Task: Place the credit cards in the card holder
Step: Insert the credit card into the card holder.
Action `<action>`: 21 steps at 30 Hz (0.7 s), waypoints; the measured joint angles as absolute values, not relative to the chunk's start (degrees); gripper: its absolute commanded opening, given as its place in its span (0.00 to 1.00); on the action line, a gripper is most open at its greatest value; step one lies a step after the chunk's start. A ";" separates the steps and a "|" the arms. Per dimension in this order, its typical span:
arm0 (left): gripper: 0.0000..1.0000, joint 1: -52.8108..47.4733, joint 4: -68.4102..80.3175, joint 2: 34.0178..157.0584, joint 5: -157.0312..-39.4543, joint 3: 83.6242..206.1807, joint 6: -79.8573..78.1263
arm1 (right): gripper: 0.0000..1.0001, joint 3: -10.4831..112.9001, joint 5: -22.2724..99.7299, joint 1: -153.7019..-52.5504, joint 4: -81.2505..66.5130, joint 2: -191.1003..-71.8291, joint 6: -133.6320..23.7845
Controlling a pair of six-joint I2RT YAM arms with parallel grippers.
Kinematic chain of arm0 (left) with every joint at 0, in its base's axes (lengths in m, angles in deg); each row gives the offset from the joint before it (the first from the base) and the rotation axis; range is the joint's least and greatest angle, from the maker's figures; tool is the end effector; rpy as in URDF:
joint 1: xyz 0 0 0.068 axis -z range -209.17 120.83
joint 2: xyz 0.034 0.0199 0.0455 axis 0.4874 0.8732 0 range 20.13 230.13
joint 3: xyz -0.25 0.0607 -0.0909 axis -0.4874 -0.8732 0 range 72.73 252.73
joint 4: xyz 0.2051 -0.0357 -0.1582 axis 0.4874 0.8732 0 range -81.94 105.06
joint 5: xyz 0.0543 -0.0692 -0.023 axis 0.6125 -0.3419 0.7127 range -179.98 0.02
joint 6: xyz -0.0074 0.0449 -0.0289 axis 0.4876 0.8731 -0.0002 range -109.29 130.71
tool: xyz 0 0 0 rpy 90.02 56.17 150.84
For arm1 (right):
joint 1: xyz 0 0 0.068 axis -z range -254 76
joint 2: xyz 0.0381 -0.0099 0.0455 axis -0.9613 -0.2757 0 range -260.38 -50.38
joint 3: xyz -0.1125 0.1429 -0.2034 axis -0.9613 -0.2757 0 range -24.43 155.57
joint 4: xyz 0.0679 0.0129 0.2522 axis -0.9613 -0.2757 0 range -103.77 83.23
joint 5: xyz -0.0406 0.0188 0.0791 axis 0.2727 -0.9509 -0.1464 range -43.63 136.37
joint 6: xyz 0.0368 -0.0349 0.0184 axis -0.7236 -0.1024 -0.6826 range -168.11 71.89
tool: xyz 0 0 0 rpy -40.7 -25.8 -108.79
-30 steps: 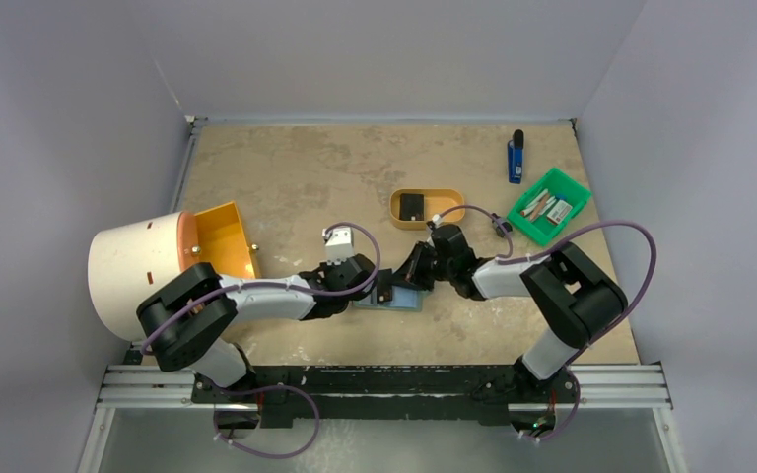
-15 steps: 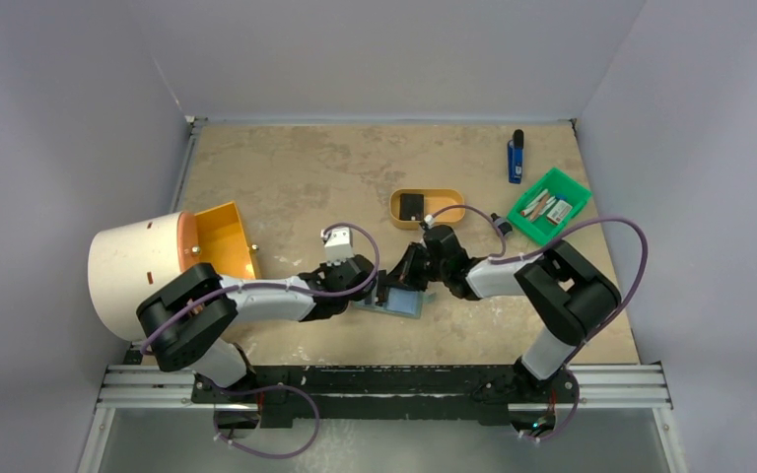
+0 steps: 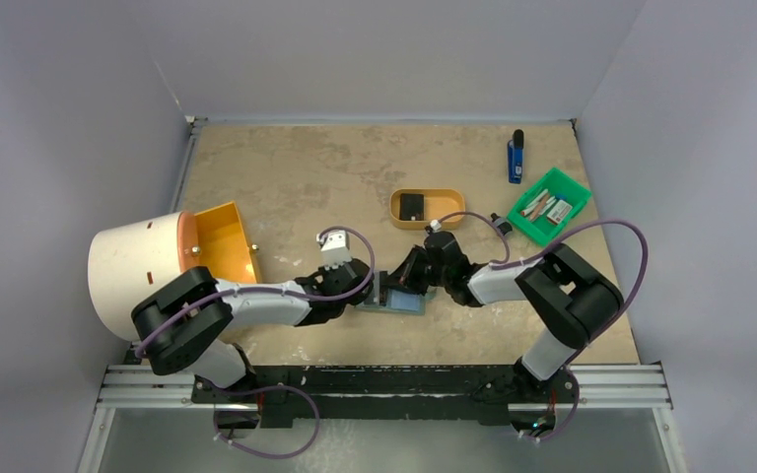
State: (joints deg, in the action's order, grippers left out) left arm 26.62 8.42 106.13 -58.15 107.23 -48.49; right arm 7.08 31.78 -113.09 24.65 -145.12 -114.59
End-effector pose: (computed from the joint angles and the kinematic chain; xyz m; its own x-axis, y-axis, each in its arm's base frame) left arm 0.1647 -0.2090 0.1405 -0.6727 -0.3087 -0.6725 -0.1140 0.9412 -0.3180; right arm 0.2255 0.1949 0.1277 -0.8751 0.4323 -0.2174 0.0652 0.5506 0.8322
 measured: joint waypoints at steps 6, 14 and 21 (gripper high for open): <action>0.00 27.28 8.11 105.95 -58.21 106.93 -48.77 | 0.00 7.30 31.89 -113.53 25.78 -146.19 -114.98; 0.00 27.65 9.53 105.25 -57.60 106.93 -48.94 | 0.31 7.80 32.26 -114.21 24.60 -145.54 -113.97; 0.00 28.83 14.60 102.89 -57.80 106.95 -49.34 | 0.58 7.80 34.05 -114.88 16.73 -138.78 -111.44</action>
State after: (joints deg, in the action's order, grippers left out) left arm 28.83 14.60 102.89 -57.80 106.95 -49.34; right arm 7.80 34.05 -114.88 16.73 -138.78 -111.44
